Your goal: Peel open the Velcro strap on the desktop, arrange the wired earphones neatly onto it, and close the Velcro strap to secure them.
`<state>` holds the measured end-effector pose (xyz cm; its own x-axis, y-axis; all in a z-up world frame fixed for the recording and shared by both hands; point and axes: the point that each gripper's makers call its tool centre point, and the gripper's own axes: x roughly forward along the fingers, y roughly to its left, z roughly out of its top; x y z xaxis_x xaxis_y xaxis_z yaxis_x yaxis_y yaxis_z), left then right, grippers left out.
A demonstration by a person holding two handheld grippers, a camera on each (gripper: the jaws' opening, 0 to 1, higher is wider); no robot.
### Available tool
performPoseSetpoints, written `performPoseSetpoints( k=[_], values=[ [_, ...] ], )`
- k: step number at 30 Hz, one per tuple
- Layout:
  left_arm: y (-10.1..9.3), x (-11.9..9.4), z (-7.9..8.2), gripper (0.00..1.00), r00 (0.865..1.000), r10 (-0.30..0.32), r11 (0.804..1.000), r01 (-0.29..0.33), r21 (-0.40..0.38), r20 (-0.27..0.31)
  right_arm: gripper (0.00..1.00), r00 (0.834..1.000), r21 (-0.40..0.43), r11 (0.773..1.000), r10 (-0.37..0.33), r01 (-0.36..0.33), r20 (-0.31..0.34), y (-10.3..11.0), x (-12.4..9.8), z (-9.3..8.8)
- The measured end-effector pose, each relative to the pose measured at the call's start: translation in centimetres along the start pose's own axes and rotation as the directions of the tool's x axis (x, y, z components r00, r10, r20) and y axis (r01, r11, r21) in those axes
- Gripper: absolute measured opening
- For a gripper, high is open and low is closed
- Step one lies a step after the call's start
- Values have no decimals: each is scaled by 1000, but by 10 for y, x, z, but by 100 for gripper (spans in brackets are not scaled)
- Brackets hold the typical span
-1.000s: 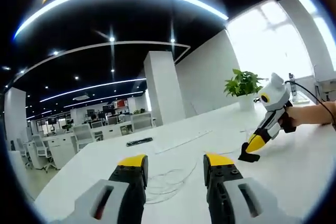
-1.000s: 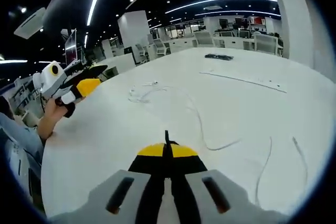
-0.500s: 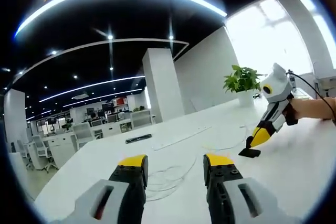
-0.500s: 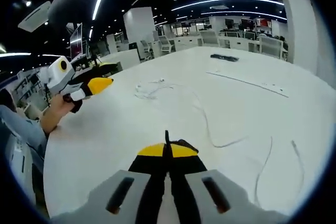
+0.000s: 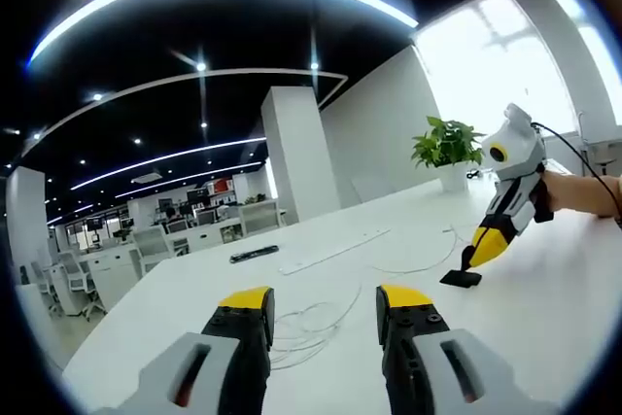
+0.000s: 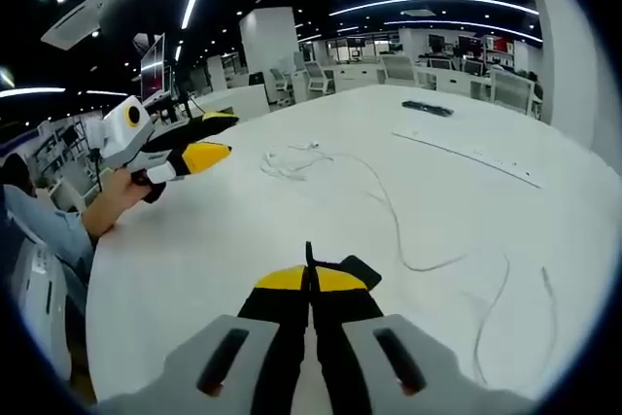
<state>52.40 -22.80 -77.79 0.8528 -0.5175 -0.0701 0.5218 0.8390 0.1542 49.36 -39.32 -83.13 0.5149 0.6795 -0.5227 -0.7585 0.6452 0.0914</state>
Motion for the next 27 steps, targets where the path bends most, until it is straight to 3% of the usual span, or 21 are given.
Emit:
performPoseSetpoints(
  k=[7, 10, 13, 27],
  values=[
    [-1, 1, -1, 45, 1000, -2, 1000, 2, 1, -2, 3, 1000, -14, 1000, -6, 5, -20, 0, 0, -3],
    [-2, 1, -2, 45, 1000, -4, 1000, 4, 0, -2, 3, 995, 40, 994, 98, -98, 2, 20, -3, 2],
    [-2, 1, -3, 45, 1000, -5, 1000, 5, 2, -4, 3, 998, -32, 998, 50, -51, -31, 15, -7, 0],
    [-3, 2, -7, 45, 1000, -9, 1000, 9, 6, -20, 3, 996, -34, 997, 66, -69, -63, 25, -8, -3]
  ],
)
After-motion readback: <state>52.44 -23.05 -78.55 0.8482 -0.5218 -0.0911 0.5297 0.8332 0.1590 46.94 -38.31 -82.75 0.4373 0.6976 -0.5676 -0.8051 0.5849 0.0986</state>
